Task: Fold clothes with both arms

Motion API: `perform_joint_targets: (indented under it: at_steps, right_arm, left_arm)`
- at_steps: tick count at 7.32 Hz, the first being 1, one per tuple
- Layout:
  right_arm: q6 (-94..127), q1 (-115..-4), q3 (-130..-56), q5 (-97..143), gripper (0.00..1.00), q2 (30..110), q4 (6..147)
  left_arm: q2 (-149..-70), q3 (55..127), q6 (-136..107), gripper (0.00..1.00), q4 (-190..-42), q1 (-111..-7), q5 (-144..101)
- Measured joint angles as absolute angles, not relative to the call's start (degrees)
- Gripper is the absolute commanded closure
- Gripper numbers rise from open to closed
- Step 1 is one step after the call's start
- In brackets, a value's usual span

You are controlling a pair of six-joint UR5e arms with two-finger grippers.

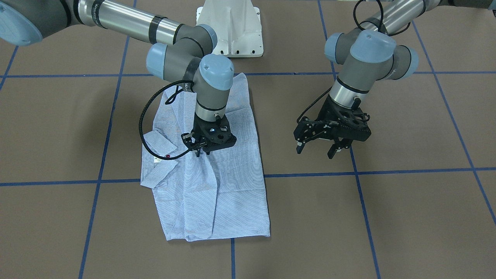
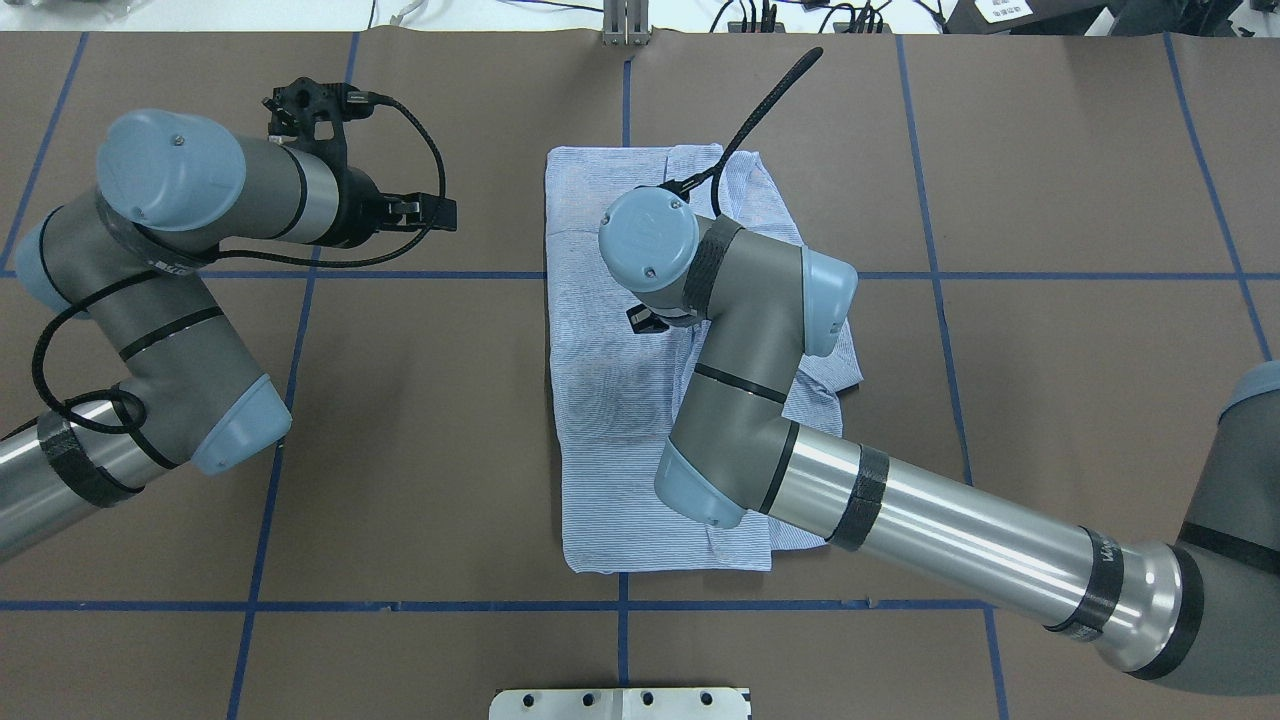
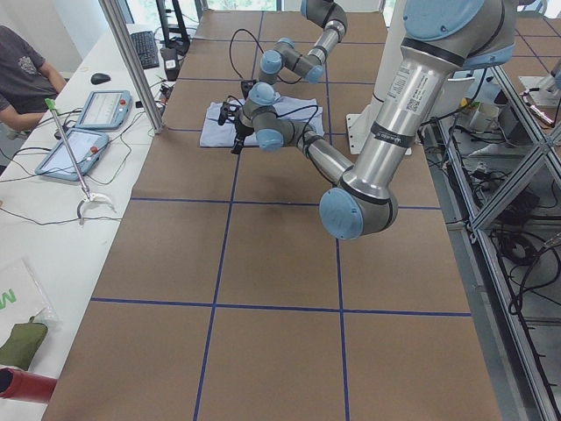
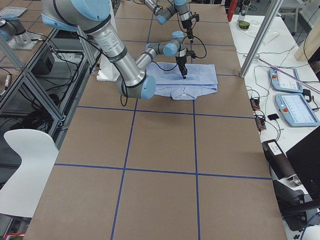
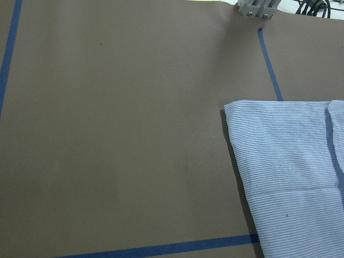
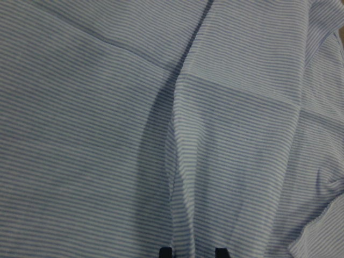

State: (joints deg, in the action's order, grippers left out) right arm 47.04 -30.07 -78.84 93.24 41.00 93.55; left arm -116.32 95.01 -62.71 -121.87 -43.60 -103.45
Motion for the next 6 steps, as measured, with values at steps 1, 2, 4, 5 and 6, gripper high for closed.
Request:
perform_joint_targets:
  at_steps: [1,2,4,5,6]
  right_arm:
    - [47.1,-29.8,-78.9,93.2,0.61,41.0,93.5]
    - [47.1,-29.6,-78.9,93.3,0.75,41.0,93.5]
    - [47.1,-29.4,-78.9,93.3,1.00,41.0,93.6]
    - [47.1,-29.4,-79.1,93.4,1.00,41.1,93.6]
    - [47.1,-29.4,-79.6,93.5,1.00,41.2,93.7]
  left_arm:
    - [-116.3,95.0,-62.7,0.00,-121.9,-43.6,-103.4]
    - [-116.3,95.0,-62.7,0.00,-121.9,-43.6,-103.4]
    - [-116.4,95.0,-62.7,0.00,-121.9,-43.6,-103.4]
    - [-116.4,95.1,-62.7,0.00,-121.9,-43.6,-103.4]
    - [-116.4,95.1,-62.7,0.00,-121.9,-43.6,-103.5]
